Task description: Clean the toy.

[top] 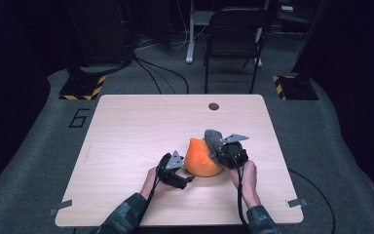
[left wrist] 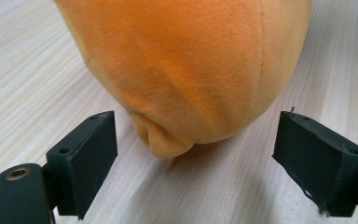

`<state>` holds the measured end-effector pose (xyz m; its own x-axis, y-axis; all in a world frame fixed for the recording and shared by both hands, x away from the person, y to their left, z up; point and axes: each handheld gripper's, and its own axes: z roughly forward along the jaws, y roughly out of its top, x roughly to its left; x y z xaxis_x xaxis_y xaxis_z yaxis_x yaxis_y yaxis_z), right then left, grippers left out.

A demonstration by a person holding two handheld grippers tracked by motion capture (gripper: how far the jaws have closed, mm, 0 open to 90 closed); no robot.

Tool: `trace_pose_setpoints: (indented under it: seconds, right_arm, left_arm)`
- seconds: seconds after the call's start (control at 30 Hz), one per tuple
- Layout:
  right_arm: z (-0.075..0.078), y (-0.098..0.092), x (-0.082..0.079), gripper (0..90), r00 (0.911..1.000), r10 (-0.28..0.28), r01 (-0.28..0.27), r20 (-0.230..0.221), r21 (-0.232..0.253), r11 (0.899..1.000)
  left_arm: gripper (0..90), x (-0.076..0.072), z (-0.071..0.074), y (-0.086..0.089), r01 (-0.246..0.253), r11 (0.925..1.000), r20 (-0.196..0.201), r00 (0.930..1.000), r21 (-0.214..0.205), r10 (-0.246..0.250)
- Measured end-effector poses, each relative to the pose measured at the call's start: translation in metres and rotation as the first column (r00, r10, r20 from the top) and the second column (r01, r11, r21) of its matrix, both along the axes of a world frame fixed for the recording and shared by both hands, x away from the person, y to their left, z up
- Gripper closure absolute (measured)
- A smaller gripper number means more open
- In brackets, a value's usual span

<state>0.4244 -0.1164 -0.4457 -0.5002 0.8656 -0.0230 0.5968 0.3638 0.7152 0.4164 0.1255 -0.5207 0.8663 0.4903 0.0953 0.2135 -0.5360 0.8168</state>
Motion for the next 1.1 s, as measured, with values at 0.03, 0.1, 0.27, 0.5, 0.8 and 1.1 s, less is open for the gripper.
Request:
trace_pose_setpoints:
  seconds: [0.03, 0.1, 0.27, 0.5, 0.8, 1.1]
  right_arm:
    - [0.000, 0.000, 0.000, 76.4, 1.0000, 0.000, 0.000, 0.000, 0.000, 1.000]
    - [0.000, 0.000, 0.000, 76.5, 1.0000, 0.001, -0.001, 0.000, 0.000, 1.000]
    - [0.000, 0.000, 0.000, 76.4, 1.0000, -0.001, 0.001, 0.000, 0.000, 1.000]
    - [0.000, 0.000, 0.000, 76.4, 1.0000, -0.005, 0.005, -0.003, 0.004, 1.000]
    - [0.001, -0.002, 0.000, 76.0, 1.0000, 0.005, -0.005, 0.005, 0.019, 1.000]
    - [0.020, -0.056, -0.004, 75.6, 0.9867, -0.153, 0.148, 0.055, 0.076, 0.986]
  left_arm:
    - [14.6, 0.000, 0.000, -0.001, 0.008, 1.0000, 0.002, 1.0000, 0.003, -0.008]
    - [15.1, -0.001, 0.000, -0.003, 0.010, 0.9999, 0.017, 0.9998, 0.004, -0.010]
    - [16.5, -0.004, -0.002, -0.009, 0.013, 0.9998, 0.054, 0.9984, 0.016, -0.014]
    - [40.4, -0.007, -0.004, -0.010, -0.003, 1.0000, 0.092, 0.9958, 0.002, 0.003]
    - [65.3, -0.008, -0.004, -0.012, -0.017, 0.9997, 0.092, 0.9956, 0.016, 0.015]
    - [69.9, -0.008, -0.004, -0.012, -0.033, 0.9994, 0.090, 0.9955, 0.010, 0.032]
